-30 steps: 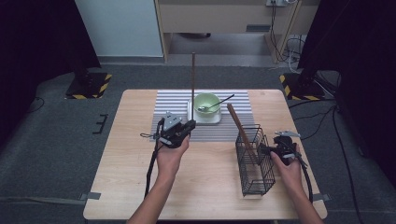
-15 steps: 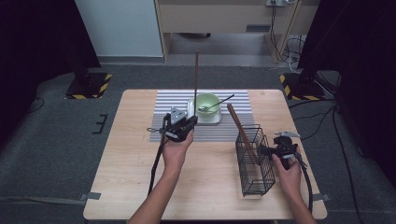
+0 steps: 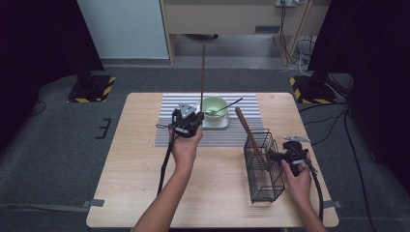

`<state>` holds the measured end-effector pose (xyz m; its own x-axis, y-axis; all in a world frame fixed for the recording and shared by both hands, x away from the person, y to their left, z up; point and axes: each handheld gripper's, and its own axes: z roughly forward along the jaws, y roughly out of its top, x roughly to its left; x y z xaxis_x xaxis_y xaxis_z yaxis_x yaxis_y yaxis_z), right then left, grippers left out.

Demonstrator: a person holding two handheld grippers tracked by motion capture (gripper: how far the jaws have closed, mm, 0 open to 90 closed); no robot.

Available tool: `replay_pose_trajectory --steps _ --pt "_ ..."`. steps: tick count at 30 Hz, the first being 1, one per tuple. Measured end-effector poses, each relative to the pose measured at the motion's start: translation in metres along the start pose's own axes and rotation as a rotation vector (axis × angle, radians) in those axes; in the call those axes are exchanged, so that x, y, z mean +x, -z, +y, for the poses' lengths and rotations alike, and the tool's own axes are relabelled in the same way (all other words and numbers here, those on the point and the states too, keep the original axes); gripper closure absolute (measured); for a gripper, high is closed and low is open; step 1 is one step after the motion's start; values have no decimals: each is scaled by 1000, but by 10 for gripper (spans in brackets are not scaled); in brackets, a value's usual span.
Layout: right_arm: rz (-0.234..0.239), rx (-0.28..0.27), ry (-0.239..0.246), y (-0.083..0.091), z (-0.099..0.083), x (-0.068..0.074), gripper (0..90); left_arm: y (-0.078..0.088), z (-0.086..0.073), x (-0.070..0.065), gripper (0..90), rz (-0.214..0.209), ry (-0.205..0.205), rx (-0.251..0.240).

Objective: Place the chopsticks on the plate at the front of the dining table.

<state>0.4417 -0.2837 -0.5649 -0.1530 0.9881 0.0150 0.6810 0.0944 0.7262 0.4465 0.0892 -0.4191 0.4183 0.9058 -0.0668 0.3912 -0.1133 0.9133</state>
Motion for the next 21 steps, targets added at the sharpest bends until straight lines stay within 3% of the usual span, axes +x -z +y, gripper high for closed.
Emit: replay_pose_trajectory --steps 6,7,11,18,21 --pt "0 0 -1 0 0 0 12 -16 -6 -3 860 30 27 19" --pt "-1 0 -2 0 0 0 12 -20 -8 -2 860 50 28 11" --pt "-2 0 -3 0 0 0 12 -26 -11 -1 860 81 53 9" --pt "-6 1 -6 0 0 1 8 -32 -15 3 860 130 61 14" --pt "-7 2 -11 -1 0 2 5 -36 -23 6 860 149 82 21"
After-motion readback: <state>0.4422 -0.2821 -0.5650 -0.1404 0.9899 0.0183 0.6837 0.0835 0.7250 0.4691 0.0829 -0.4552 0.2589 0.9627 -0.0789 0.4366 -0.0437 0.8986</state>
